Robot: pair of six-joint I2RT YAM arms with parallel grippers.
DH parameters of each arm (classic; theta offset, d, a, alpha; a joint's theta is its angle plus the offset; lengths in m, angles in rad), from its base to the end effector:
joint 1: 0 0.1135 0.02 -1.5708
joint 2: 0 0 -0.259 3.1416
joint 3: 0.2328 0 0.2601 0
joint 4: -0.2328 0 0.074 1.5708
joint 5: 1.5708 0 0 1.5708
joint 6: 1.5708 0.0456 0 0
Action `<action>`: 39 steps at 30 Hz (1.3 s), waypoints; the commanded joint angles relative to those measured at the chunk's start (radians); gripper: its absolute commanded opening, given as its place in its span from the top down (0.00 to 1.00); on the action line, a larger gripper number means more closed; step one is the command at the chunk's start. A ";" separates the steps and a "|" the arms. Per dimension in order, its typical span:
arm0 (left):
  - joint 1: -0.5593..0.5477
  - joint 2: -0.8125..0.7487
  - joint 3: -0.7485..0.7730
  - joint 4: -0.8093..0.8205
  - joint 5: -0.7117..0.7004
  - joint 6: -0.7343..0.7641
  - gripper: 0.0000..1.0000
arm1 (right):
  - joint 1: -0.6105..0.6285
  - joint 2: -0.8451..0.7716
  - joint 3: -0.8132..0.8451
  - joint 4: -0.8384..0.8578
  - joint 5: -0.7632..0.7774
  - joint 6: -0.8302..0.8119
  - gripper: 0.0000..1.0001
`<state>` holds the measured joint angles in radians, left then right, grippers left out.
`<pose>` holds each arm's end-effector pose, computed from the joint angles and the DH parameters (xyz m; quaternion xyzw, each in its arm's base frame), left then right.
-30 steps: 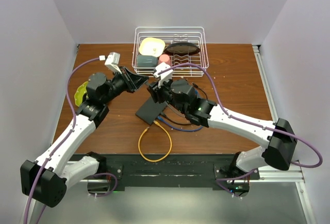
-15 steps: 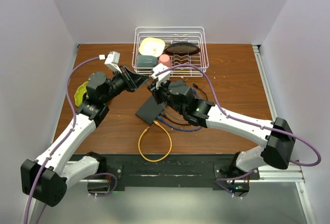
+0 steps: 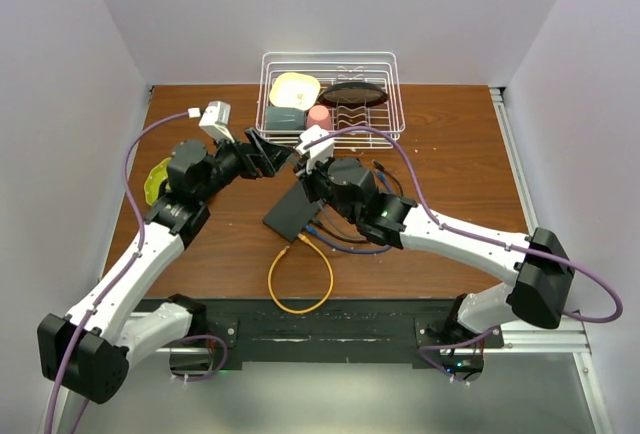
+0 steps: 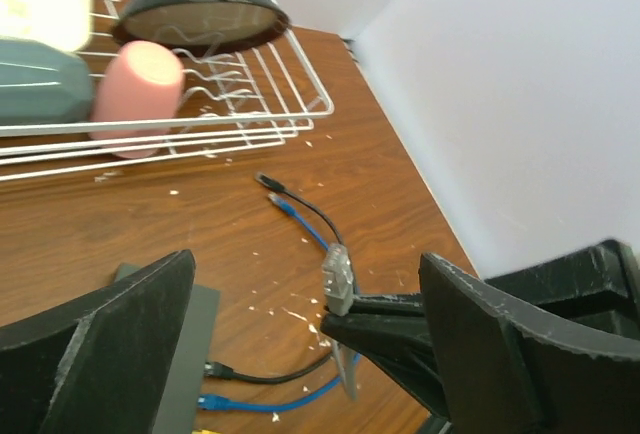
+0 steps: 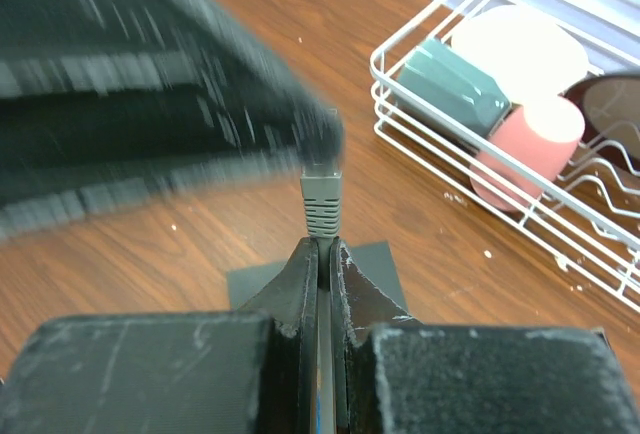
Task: Insert the plug into the switch port
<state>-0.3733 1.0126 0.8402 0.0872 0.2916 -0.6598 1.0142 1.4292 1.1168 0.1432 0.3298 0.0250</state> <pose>0.2370 -0.1069 0.3389 -0.0068 0.7353 -0.4235 0.5290 0.2018 0.2963 0.3295 -0.2647 0.7139 0.2069 0.6144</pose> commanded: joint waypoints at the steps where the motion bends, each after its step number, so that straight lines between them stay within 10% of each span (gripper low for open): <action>1: 0.002 -0.072 -0.007 0.008 -0.160 0.009 0.00 | -0.002 -0.059 -0.031 0.015 0.044 -0.020 1.00; 16: 0.002 -0.148 -0.142 0.095 -0.335 0.081 0.00 | -0.005 -0.133 -0.155 -0.017 0.121 -0.063 1.00; 39: 0.028 0.480 0.050 -0.020 -0.079 0.215 0.00 | -0.190 -0.087 -0.265 -0.212 -0.124 -0.008 1.00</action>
<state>-0.3542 1.4319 0.8494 0.0208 0.1402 -0.4599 0.8284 1.3155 0.8482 0.0166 0.2634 0.0105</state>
